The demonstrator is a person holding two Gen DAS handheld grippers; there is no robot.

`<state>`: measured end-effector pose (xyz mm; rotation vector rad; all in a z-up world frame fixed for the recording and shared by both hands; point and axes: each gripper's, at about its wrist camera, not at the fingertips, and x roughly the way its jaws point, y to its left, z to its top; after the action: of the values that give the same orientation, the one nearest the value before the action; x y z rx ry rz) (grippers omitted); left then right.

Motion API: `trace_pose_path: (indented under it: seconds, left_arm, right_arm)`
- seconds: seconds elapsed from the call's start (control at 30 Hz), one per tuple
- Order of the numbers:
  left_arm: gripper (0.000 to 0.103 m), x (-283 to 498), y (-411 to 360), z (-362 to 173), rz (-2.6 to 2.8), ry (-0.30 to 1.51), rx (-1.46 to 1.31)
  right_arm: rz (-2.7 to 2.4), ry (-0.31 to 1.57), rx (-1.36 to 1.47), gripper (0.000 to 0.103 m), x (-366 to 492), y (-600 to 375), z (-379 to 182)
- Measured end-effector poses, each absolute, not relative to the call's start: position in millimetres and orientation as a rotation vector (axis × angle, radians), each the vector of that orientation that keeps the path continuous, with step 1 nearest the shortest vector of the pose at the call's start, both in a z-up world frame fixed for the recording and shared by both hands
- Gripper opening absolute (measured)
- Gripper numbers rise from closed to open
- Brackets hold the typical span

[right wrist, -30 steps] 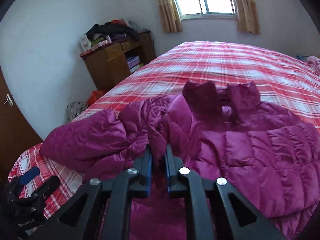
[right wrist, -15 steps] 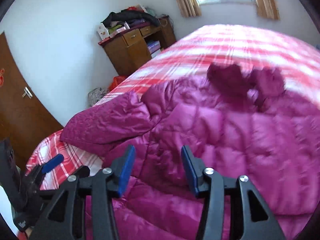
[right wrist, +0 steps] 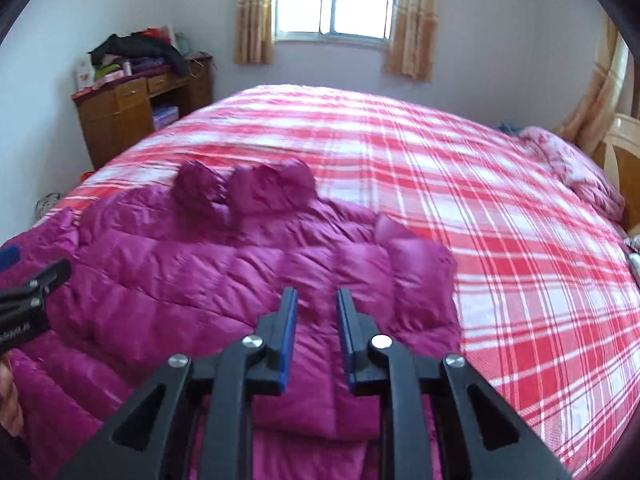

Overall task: Fold large clothes
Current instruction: 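Carry the sleeve across the jacket body and release it with the right gripper, then grasp the other sleeve cuff with the left gripper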

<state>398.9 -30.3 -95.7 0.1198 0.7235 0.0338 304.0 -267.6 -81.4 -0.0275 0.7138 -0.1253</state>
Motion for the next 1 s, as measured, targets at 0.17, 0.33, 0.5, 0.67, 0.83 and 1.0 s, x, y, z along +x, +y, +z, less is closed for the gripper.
trace_pose_path:
  seconds: [0.17,0.33,0.5,0.67,0.83,1.0]
  left_arm:
    - [0.102,425.3,-38.4,-123.4,0.095,0.827,0.119]
    - [0.102,431.6,-37.1,-149.5,0.119,0.881,0.126]
    - [0.102,434.9,-42.1,-154.9,0.139,0.878,0.15]
    - [0.102,435.6,-41.7,-156.2,0.129,0.878,0.134]
    - [0.102,413.1,-3.6,-128.1,0.071,0.836,0.011]
    - [0.102,381.3,72.9,-85.9,0.208,0.689,-0.023]
  right_arm:
    - [-0.152,0.798,0.036,0.023,306.6,-296.0,-109.1]
    - [-0.141,0.815,0.042,0.023,310.9,-296.9,-121.8]
    - [-0.151,0.828,0.017,0.024,314.9,-292.1,-131.8]
    - [-0.169,0.828,-0.02,0.024,315.0,-286.2,-134.4]
    - [-0.198,0.818,-0.056,0.028,313.7,-282.5,-134.8]
    - [-0.223,0.815,-0.064,0.033,313.5,-283.0,-134.1]
